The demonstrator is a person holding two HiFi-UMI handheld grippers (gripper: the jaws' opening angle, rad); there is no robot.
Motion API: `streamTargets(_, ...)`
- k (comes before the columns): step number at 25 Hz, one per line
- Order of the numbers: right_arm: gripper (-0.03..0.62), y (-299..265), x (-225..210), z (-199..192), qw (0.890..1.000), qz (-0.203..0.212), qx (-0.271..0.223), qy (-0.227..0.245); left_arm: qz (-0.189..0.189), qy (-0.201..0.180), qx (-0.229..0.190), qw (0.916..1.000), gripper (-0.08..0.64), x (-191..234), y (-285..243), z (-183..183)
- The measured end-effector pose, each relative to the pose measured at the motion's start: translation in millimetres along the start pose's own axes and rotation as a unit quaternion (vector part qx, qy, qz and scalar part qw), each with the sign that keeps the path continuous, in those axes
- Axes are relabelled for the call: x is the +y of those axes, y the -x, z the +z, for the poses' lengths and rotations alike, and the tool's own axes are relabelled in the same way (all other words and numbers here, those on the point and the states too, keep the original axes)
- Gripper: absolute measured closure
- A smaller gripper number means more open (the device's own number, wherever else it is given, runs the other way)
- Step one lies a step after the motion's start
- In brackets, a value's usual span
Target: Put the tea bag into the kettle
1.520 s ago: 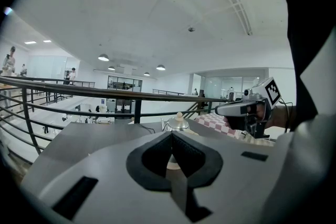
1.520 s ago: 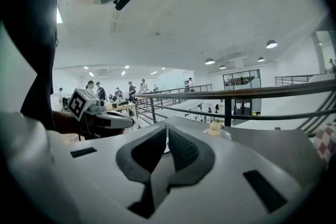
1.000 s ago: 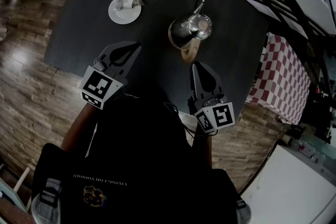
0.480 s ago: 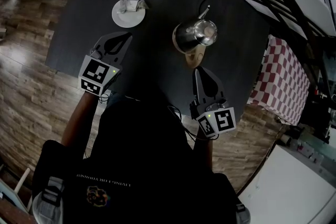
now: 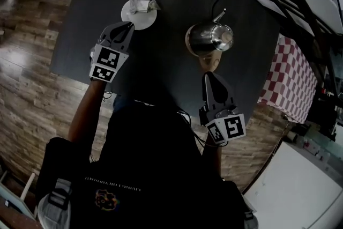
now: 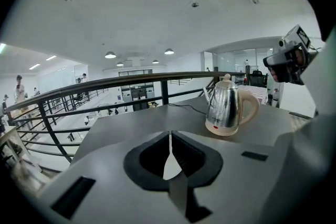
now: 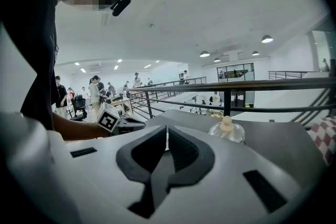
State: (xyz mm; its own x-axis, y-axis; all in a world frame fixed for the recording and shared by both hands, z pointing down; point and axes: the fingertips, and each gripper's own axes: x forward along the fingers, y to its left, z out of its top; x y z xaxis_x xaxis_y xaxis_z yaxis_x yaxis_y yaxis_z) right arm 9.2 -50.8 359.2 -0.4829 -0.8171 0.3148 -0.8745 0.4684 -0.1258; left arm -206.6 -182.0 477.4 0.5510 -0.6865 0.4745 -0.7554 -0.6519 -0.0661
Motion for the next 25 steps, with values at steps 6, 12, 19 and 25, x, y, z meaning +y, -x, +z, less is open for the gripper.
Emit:
streamTargets(6, 0.572, -12.2, 12.5, 1.2, 1.0, -0.01, 0.018, 0.003, -0.007, -0.017, 0.03, 0.9994, 0.54, 22.4, -18.9, -21.5)
streamTargets(12, 0.572, -16.1, 16.3, 2.3, 0.999, -0.026, 0.034, 0.01, -0.015, -0.028, 0.058, 0.9978, 0.472, 35.9, -39.2, -40.3)
streamTargets(19, 0.572, -19.8, 16.0, 0.4, 0.997, -0.042, 0.056, 0.009, -0.026, -0.053, 0.091, 0.9941, 0.446, 47.2, -75.7, -66.1)
streamTargets(25, 0.572, -20.8, 19.9, 7.5, 0.997, -0.051, 0.049, 0.005, -0.037, -0.072, 0.114, 0.9902, 0.445, 48.5, -98.8, -82.2)
